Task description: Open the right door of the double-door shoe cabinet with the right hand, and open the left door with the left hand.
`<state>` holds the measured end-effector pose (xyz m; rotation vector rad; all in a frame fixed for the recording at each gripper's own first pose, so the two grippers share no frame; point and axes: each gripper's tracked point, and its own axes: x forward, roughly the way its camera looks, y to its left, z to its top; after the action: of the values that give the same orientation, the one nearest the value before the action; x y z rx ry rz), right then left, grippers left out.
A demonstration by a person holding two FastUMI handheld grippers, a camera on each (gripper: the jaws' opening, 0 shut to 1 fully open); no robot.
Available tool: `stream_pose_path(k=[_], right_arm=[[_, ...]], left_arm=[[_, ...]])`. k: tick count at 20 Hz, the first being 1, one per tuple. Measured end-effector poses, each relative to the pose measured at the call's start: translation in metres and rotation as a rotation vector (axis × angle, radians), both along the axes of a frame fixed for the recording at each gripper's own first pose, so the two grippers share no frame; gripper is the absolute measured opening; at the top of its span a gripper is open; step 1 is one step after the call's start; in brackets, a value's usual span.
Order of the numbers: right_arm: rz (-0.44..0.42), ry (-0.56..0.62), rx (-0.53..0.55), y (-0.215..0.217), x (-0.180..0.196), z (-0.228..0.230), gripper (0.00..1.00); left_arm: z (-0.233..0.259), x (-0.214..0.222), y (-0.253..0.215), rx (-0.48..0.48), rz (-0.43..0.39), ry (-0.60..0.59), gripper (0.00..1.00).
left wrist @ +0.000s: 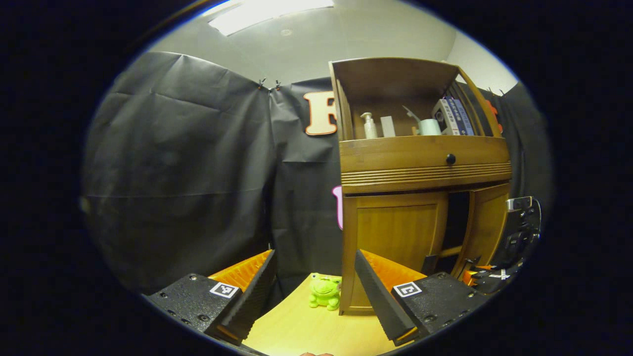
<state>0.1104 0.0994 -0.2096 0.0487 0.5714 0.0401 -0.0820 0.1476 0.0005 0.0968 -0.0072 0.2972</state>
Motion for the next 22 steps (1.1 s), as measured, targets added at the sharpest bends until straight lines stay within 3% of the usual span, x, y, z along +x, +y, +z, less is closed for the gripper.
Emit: stream_pose_path(k=[12, 22], right_arm=[[-0.125, 0.006, 0.018, -0.008, -0.003, 0.006, 0.27], [-0.207, 0.017, -0.011, -0.012, 0.005, 0.016, 0.27]], left_arm=[[-0.009, 0.024, -0.085, 0.000, -0.275, 0.020, 0.97], [-0.022, 0.038, -0.125, -0.029, -0.387, 0.050, 0.99]])
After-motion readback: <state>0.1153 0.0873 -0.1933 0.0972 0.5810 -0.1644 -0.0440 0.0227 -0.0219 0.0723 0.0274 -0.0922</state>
